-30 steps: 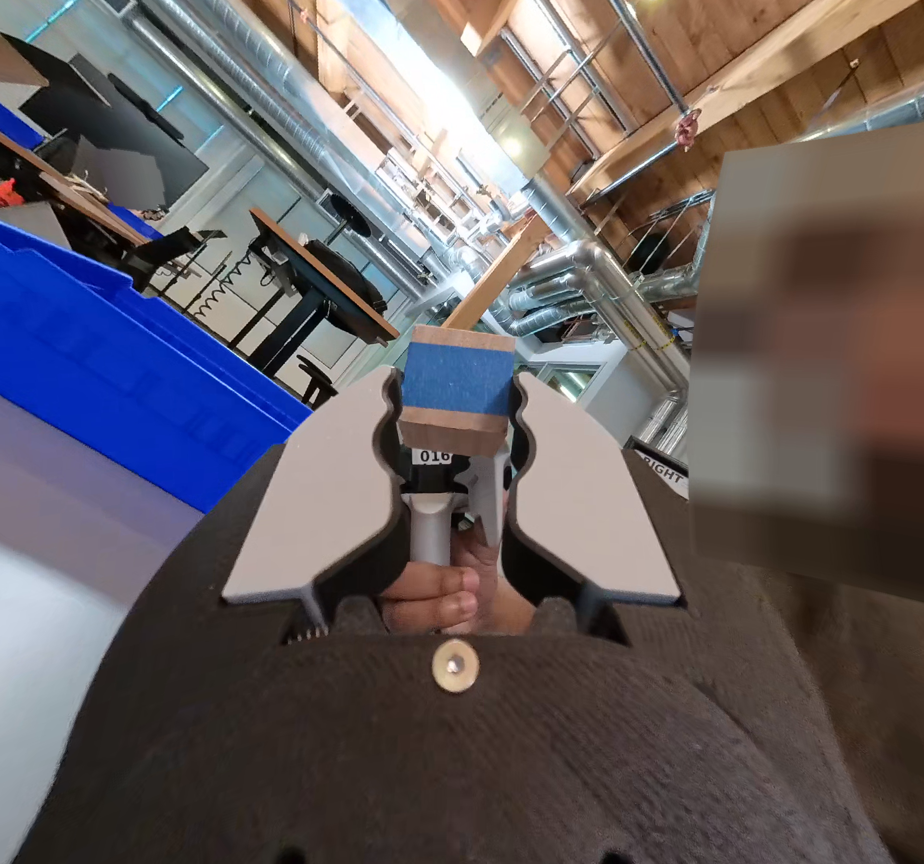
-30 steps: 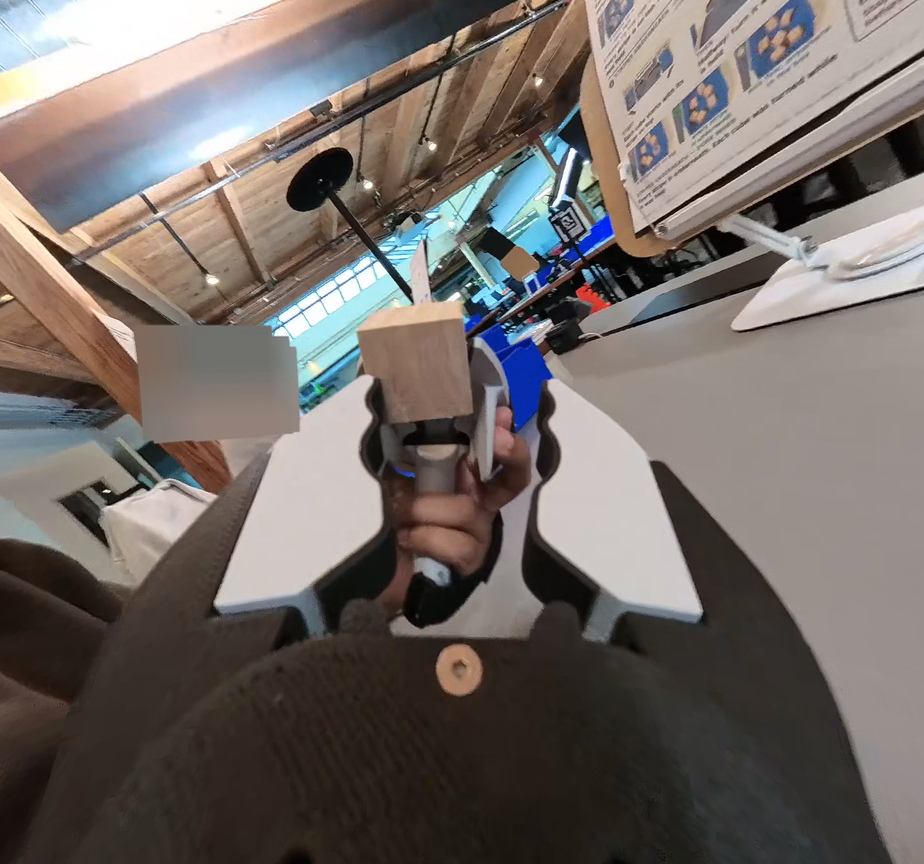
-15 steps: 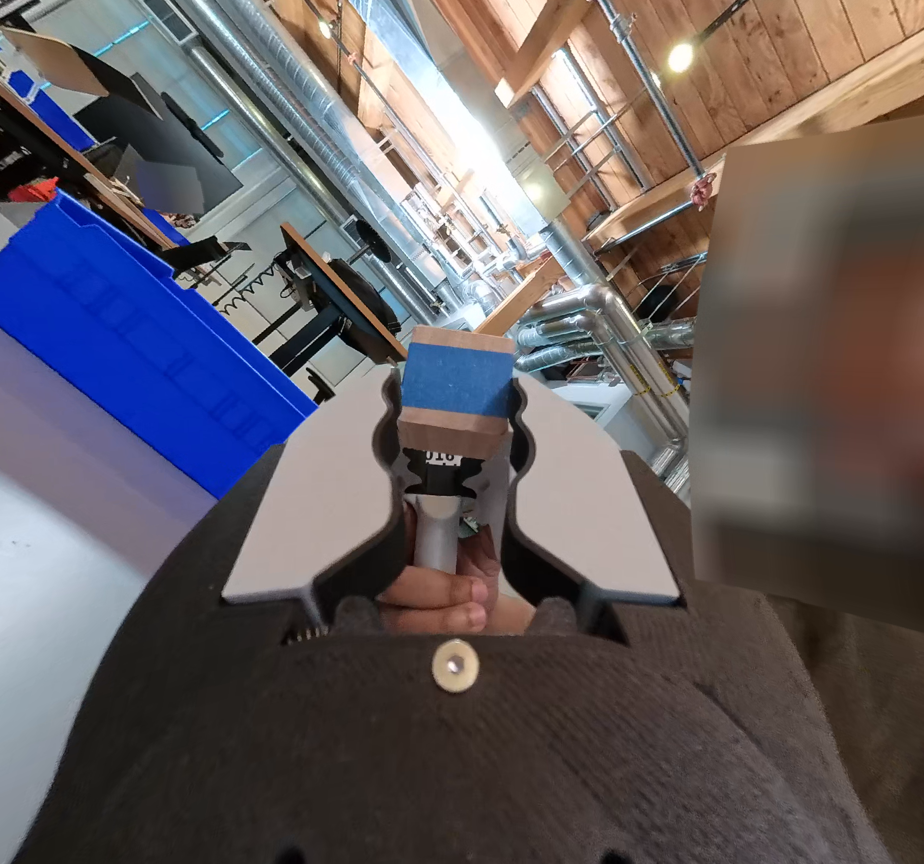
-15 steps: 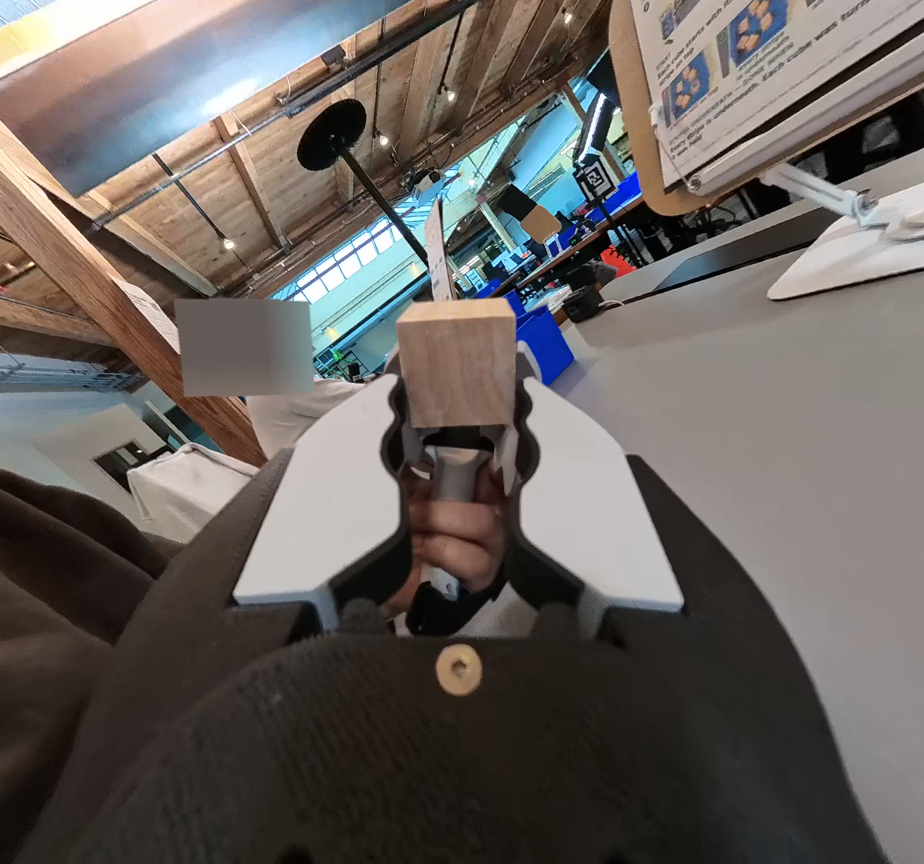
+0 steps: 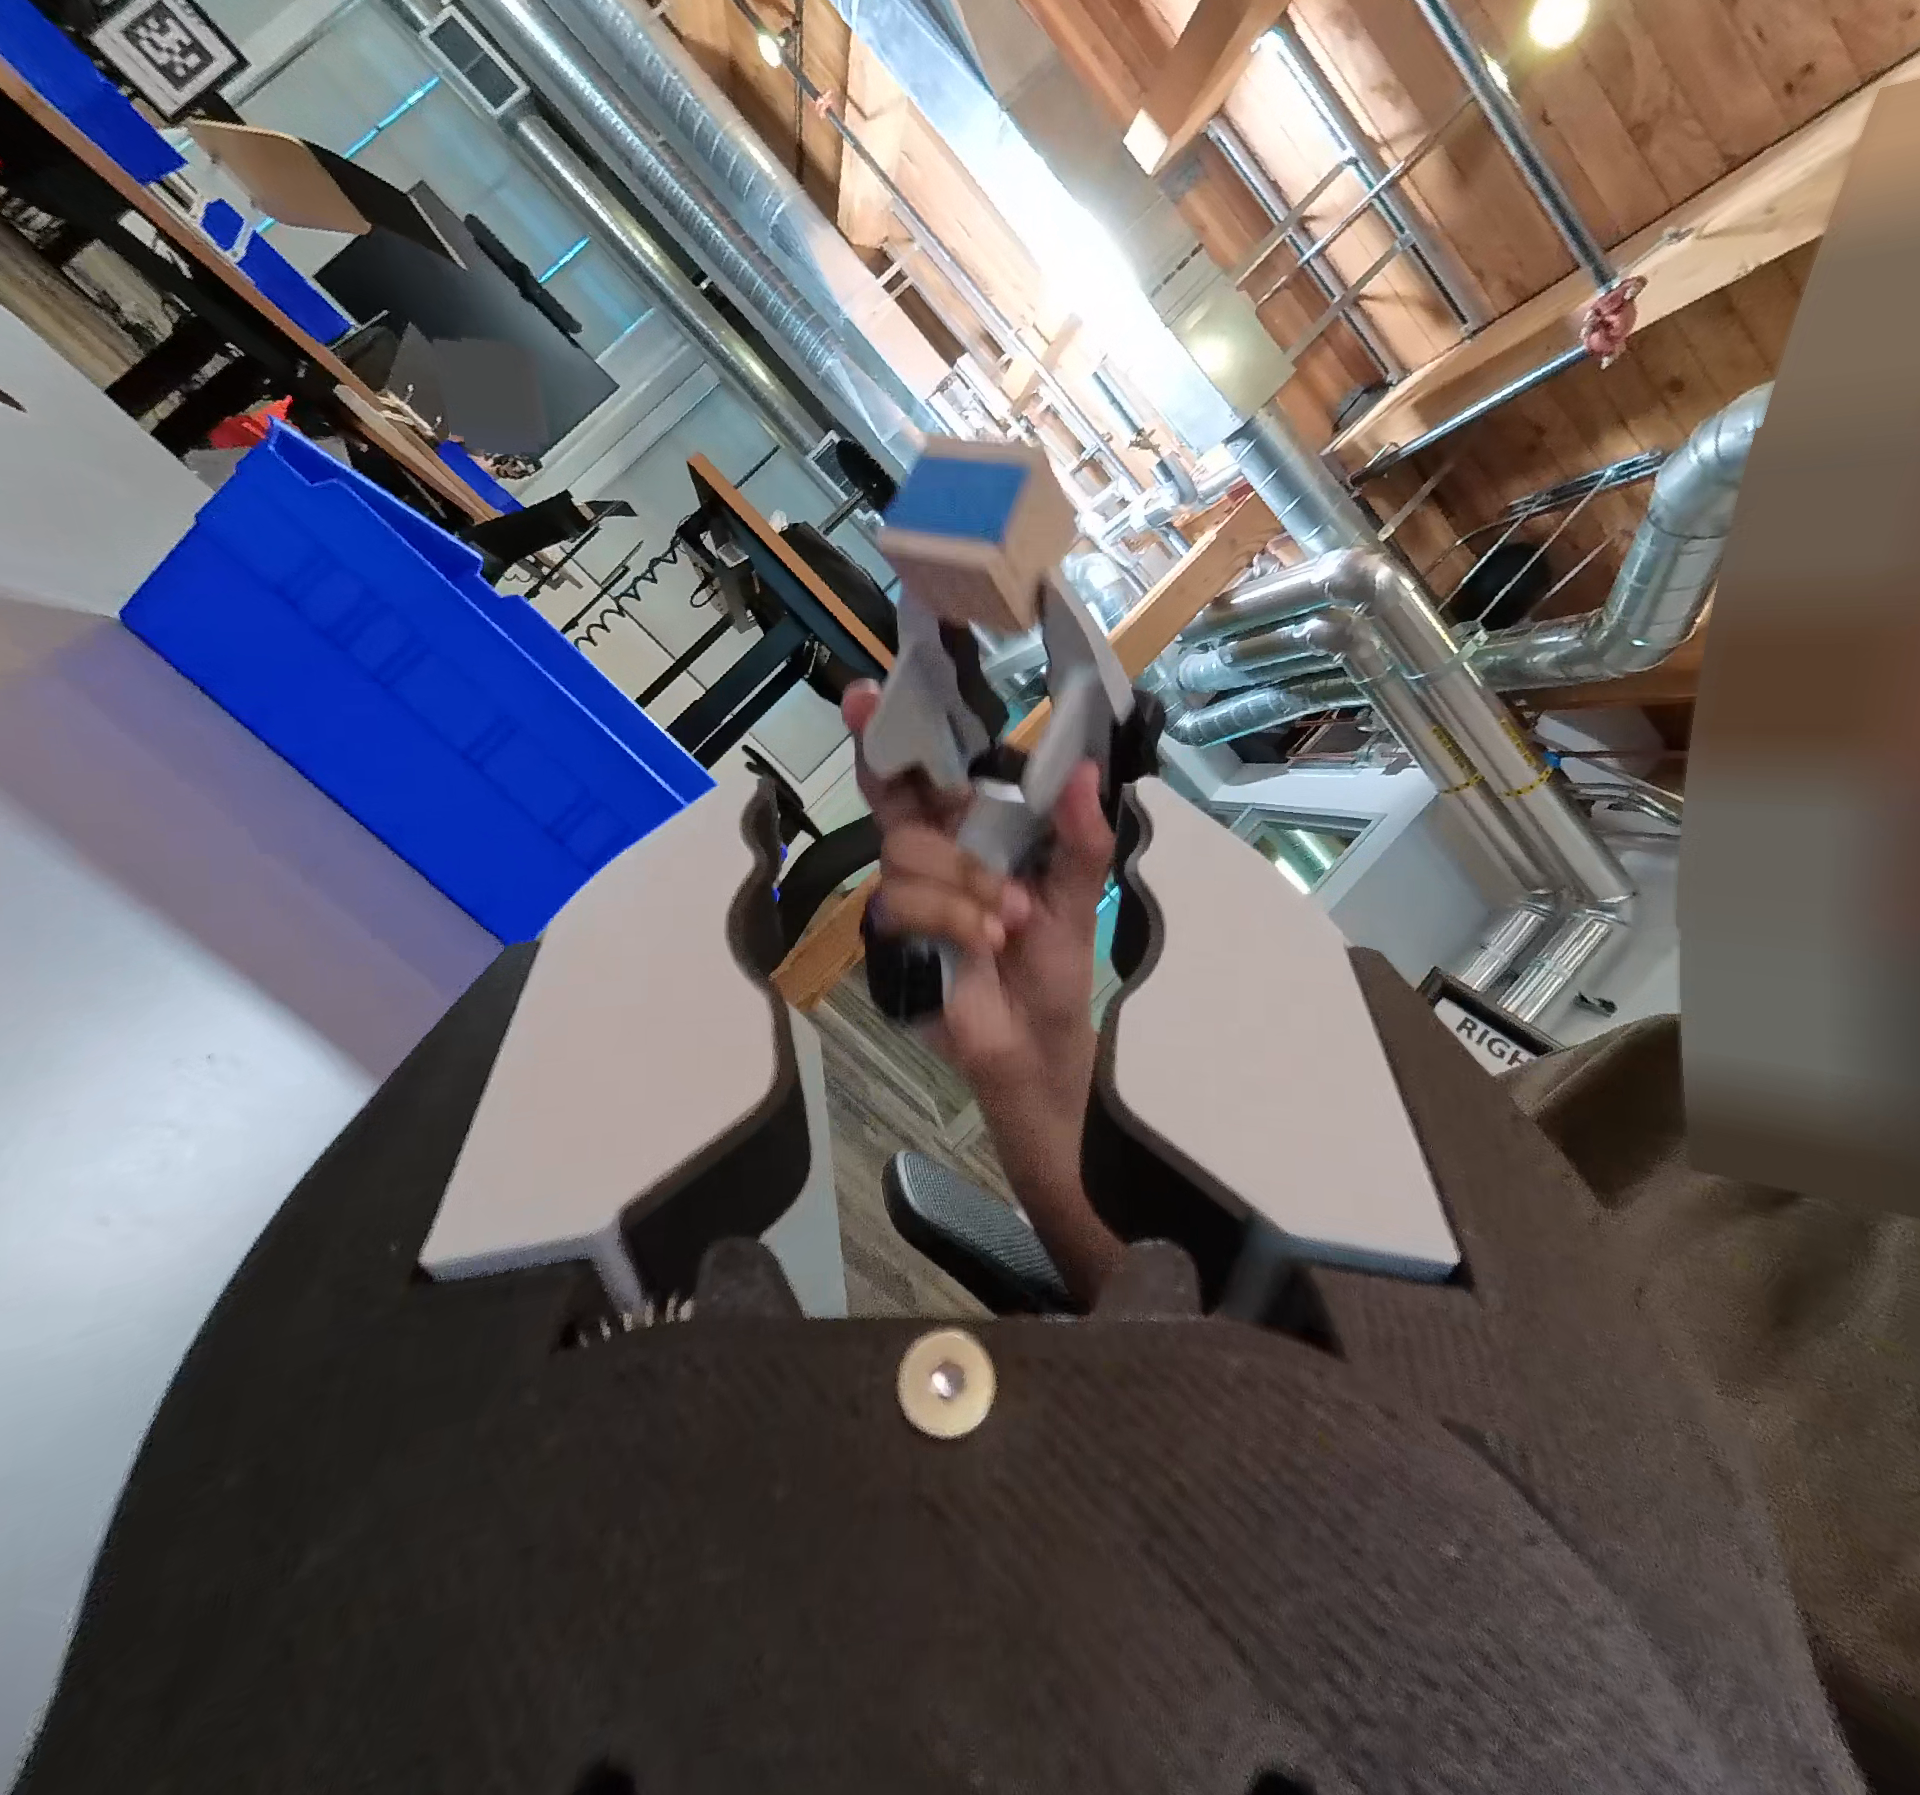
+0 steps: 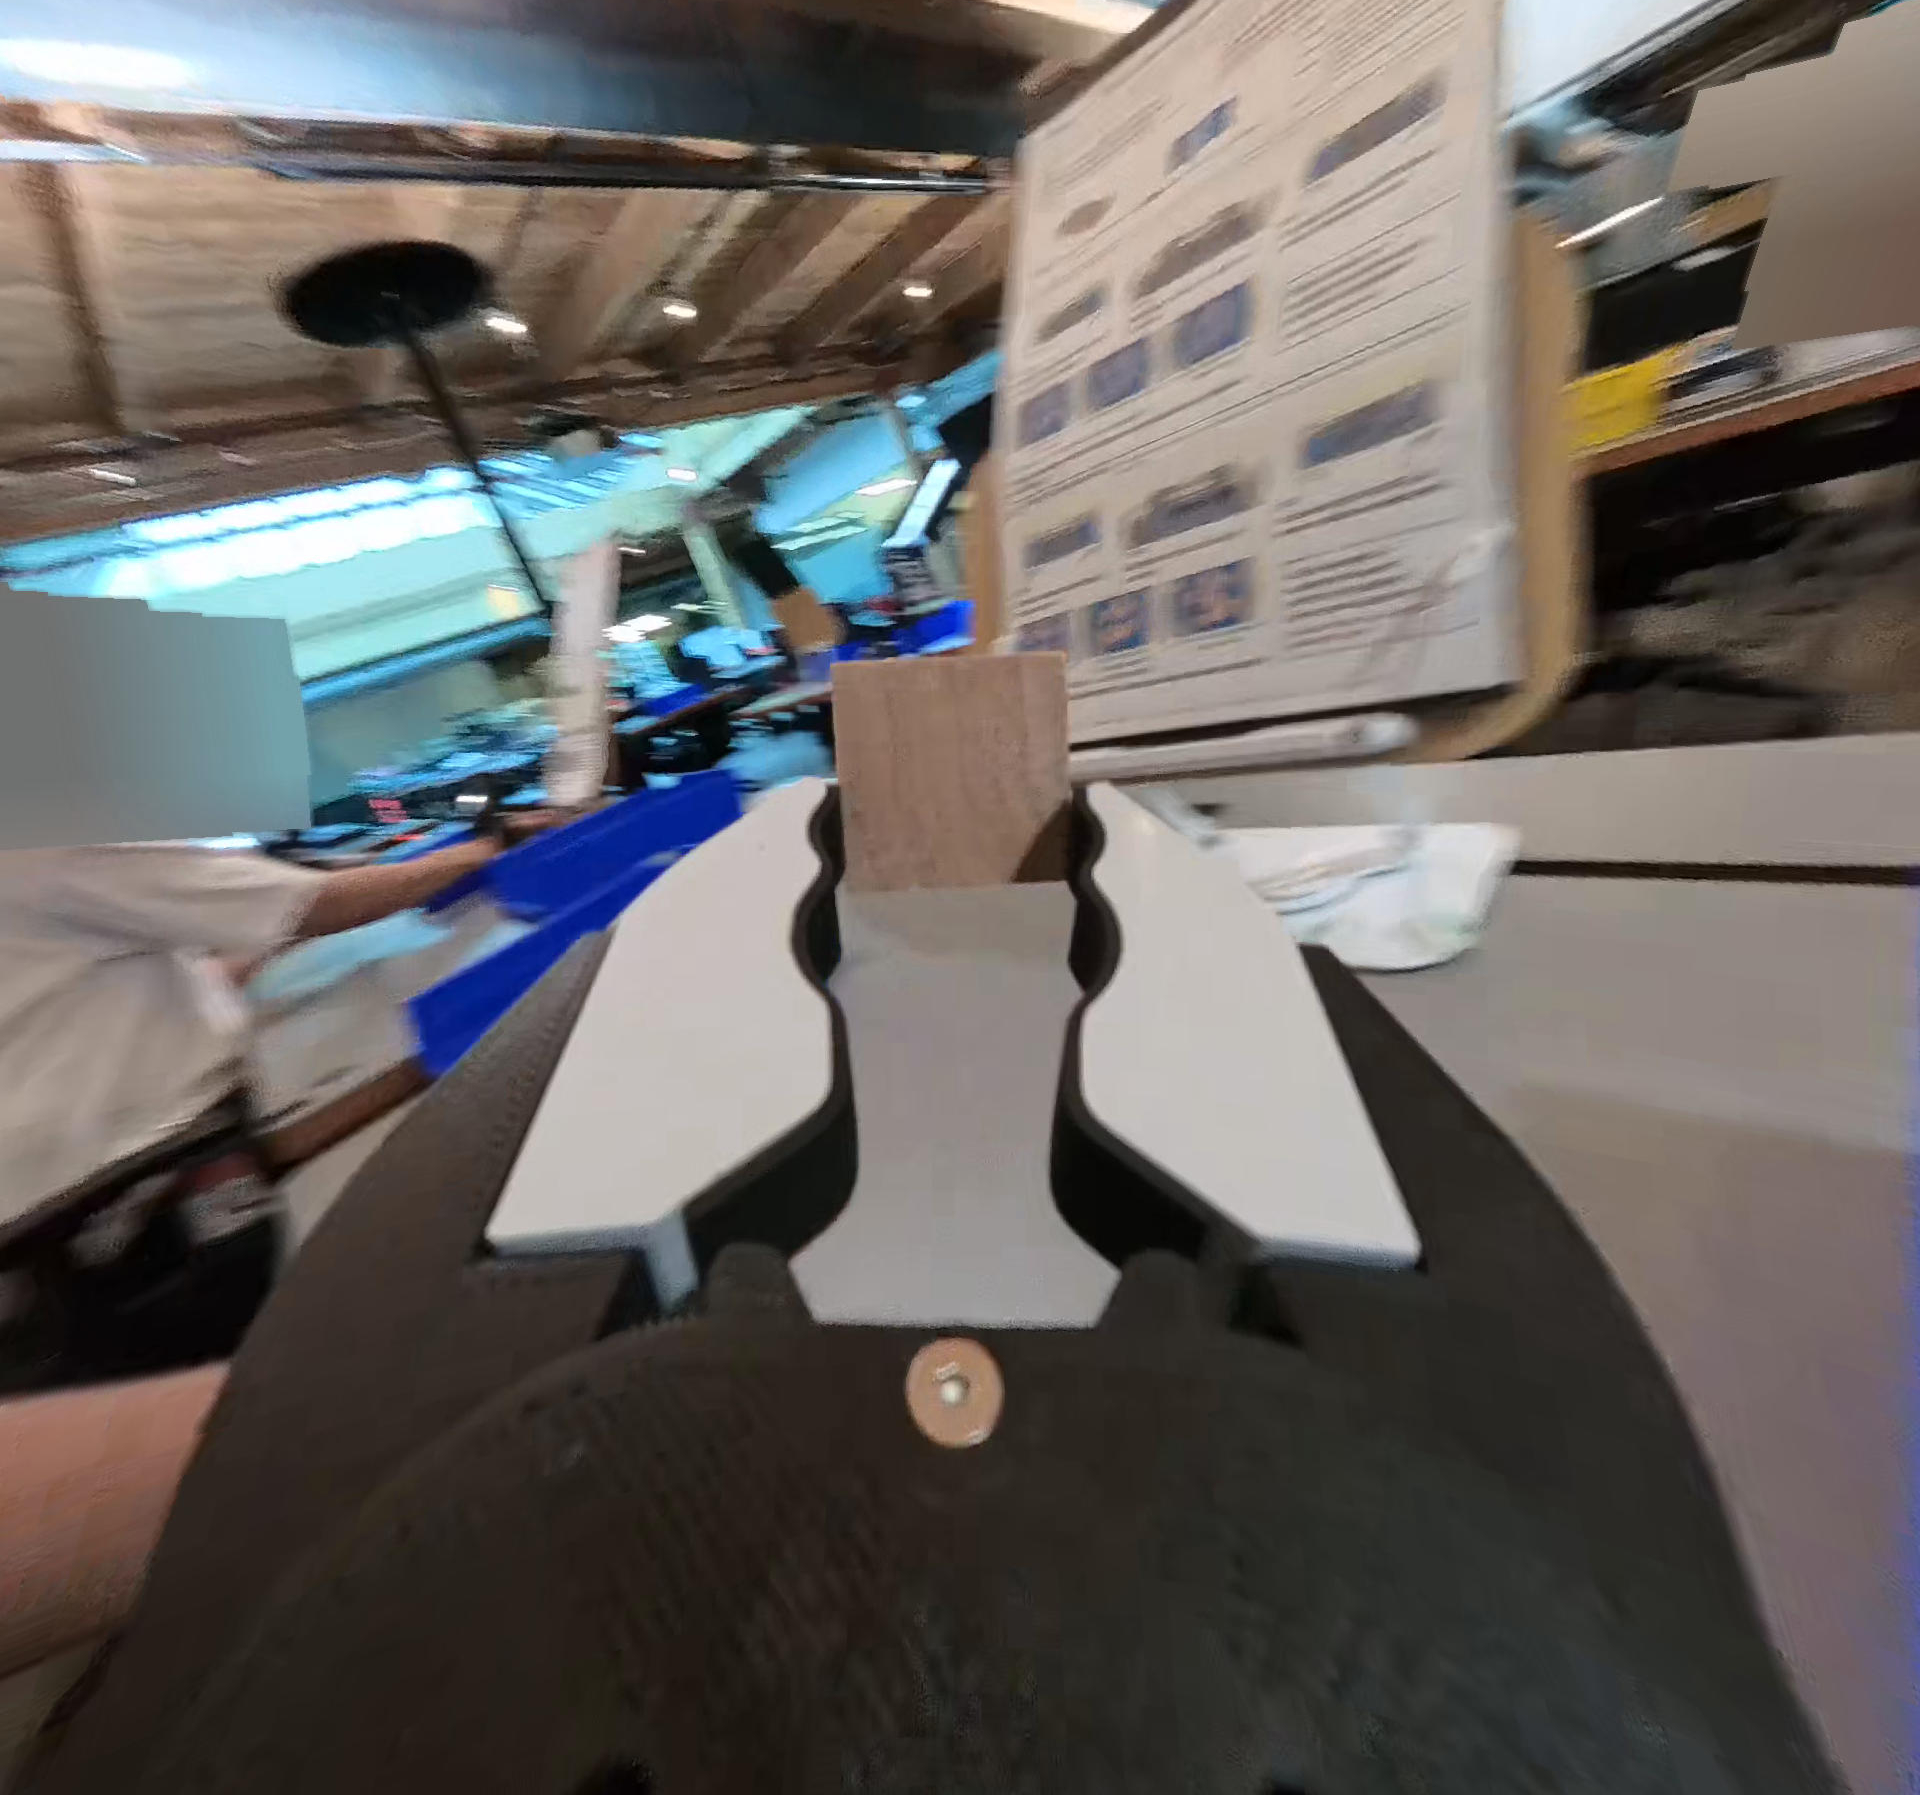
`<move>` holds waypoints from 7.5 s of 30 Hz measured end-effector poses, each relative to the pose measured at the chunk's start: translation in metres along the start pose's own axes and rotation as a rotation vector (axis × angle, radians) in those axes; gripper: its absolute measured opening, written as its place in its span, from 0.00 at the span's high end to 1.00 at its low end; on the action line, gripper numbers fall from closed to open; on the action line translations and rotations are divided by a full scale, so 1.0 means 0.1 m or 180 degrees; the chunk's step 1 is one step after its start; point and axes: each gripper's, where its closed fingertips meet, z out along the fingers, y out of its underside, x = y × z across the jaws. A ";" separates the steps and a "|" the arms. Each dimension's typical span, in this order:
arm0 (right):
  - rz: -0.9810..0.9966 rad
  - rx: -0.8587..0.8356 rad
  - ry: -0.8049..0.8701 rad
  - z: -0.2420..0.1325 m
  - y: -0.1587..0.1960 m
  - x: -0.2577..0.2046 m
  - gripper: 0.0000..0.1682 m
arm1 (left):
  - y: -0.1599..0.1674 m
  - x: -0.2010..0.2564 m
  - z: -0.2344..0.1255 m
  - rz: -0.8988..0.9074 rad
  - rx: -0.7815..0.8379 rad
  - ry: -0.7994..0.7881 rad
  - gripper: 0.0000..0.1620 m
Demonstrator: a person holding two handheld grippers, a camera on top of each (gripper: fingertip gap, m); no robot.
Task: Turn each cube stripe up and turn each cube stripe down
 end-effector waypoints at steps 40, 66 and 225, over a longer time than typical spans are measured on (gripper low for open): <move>-0.0311 -0.1346 0.1699 -0.13 0.05 1.95 0.61 | 0.02 0.12 -0.67 0.0643 -0.0298 -0.0775 0.60; -0.0678 -0.1899 -0.0029 -0.07 1.77 -0.38 0.68 | -2.63 -0.56 -4.43 0.0780 -0.0686 -0.6040 0.53; -0.1463 -0.1775 0.0283 0.01 1.64 -0.12 0.77 | -2.68 -0.86 -4.08 0.1286 -0.0635 -0.5257 0.48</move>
